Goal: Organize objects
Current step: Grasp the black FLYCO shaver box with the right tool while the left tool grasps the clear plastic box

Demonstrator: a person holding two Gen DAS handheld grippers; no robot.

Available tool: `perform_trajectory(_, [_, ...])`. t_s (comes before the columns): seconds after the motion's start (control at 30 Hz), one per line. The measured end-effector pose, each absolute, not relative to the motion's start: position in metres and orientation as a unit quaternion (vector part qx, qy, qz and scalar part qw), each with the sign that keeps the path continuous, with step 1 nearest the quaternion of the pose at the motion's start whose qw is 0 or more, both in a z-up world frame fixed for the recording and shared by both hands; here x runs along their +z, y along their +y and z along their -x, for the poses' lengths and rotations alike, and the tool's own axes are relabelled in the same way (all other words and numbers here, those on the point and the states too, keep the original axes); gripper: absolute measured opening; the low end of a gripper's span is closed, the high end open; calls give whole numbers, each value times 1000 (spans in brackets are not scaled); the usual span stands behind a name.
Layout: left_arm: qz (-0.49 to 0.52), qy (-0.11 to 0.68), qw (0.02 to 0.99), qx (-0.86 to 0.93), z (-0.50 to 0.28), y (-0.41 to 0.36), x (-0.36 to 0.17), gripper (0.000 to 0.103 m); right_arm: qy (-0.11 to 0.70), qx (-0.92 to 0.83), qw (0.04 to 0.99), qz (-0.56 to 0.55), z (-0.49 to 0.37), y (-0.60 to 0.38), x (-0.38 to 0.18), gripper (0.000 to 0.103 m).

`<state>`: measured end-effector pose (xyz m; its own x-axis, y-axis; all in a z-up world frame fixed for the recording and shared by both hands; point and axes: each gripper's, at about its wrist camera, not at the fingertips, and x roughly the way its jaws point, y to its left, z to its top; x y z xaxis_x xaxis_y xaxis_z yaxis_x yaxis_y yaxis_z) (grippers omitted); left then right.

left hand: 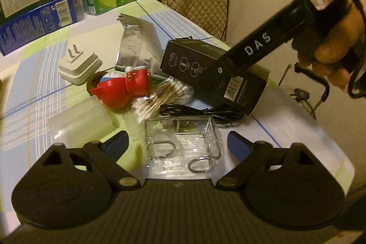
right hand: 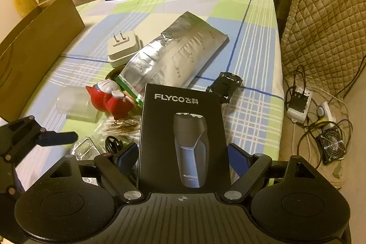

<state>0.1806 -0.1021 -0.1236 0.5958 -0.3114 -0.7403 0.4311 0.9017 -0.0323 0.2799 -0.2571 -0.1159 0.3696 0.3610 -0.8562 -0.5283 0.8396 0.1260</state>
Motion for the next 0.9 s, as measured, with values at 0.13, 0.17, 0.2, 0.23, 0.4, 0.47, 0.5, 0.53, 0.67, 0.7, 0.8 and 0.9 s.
perform_trajectory(0.13, [-82,399,889,-210,-183,-106,-126,76,495,265,824,81,-283,-256,-116,82])
perform_trajectory(0.17, [-84,398,888,-214,-182,-106,-126,72,497,262,824,79,-284,-256,-117,82])
perform_trajectory(0.2, [-86,397,888,-214,-181,-107,-125,68,499,259,823,76,-285,-256,-118,82])
perform_trajectory(0.23, [-85,397,888,-216,-180,-106,-125,67,502,257,823,71,-286,-257,-119,82])
perform_trajectory(0.4, [-69,405,886,-213,-175,-97,-123,65,515,253,817,57,-290,-256,-124,82])
perform_trajectory(0.47, [-62,406,887,-210,-172,-92,-121,65,515,252,818,46,-289,-257,-123,82])
perform_trajectory(0.5, [-59,406,888,-208,-170,-89,-120,65,515,252,818,39,-288,-257,-123,80])
perform_trajectory(0.53, [-55,406,889,-205,-168,-85,-119,65,515,251,819,33,-287,-257,-121,79])
perform_trajectory(0.67, [-44,407,891,-197,-164,-75,-111,64,502,238,830,43,-277,-251,-110,78])
perform_trajectory(0.7, [-38,406,892,-194,-163,-71,-108,64,498,236,833,42,-275,-250,-106,78])
perform_trajectory(0.8, [-30,404,895,-185,-159,-62,-101,64,487,234,841,31,-265,-247,-90,78])
perform_trajectory(0.9, [-22,402,898,-174,-153,-51,-92,64,476,234,847,25,-252,-240,-72,78])
